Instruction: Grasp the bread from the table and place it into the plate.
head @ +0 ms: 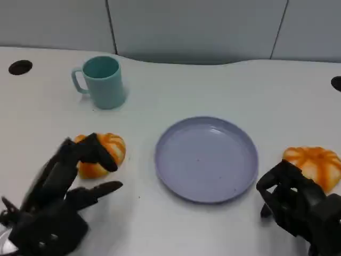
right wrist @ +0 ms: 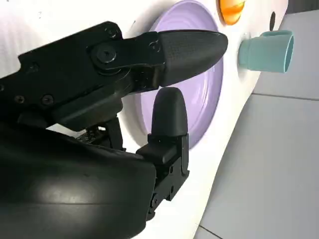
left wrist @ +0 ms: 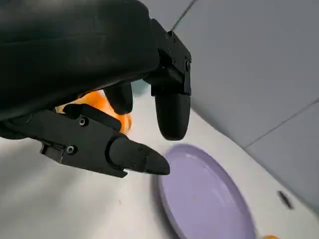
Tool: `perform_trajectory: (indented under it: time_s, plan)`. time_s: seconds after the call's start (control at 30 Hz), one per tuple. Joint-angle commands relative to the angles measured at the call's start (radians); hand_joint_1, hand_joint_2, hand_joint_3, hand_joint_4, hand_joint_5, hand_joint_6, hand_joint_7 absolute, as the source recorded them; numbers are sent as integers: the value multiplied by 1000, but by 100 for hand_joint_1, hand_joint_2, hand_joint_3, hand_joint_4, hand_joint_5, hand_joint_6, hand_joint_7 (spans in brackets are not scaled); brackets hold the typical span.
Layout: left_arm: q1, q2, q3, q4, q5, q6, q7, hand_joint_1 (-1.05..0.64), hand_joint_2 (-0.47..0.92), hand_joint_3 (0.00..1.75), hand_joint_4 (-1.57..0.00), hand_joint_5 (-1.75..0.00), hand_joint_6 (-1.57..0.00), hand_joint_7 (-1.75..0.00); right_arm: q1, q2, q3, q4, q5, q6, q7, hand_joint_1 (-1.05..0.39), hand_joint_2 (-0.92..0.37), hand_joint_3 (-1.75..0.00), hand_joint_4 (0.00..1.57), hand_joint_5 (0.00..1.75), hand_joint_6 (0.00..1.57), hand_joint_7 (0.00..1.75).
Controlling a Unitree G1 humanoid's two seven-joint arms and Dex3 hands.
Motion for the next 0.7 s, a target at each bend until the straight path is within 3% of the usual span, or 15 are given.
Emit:
perform_trajectory:
  time_s: [0.03, 0.1, 0.13, 0.17, 0.3, 0.47, 0.57, 0.7]
  plan:
    - [-97, 166, -63, -95, 364, 66, 99, -50, 91, 1, -25, -124, -41, -71, -4, 1, 8, -2, -11, -6, -18, -25, -92, -35, 59, 175, 39, 175]
    - [-135, 204, -92, -83, 434, 105, 81, -59, 90, 0, -19, -70, -43, -19, -2, -1, 14, -13, -16, 9, -23, -25, -92, -35, 59, 175, 38, 175]
    - [-156, 220, -109, -71, 462, 127, 67, -64, 90, 0, -13, -51, -37, -10, -2, -2, 17, -15, -18, 9, -25, -25, -92, -36, 59, 175, 38, 175]
    - [-169, 231, -122, -63, 478, 142, 60, -69, 91, 0, -7, -35, -31, -4, -2, -3, 19, -16, -19, 8, -27, -25, -92, -36, 59, 175, 38, 175]
    - [-270, 255, -184, 49, 469, 197, -24, -80, 88, 0, -1, -9, -19, -1, 1, -4, 23, -18, -21, 9, -30, -26, -92, -36, 59, 175, 37, 175]
    - [-423, 262, -269, 260, 457, 228, -120, -87, 89, 1, 0, 0, -8, 0, 1, -2, 22, -18, -21, 17, -39, -28, -92, -35, 58, 175, 37, 175]
    - [-453, 267, -295, 300, 445, 231, -126, -89, 89, 1, 0, 0, -6, 0, 1, -2, 22, -17, -19, 16, -41, -28, -92, -35, 58, 175, 37, 175]
    - [-640, 172, -396, 625, 464, 261, -165, -89, 88, 0, 0, 0, -3, -1, 6, -1, 17, -21, -6, 17, -35, -29, -92, -35, 59, 175, 37, 175]
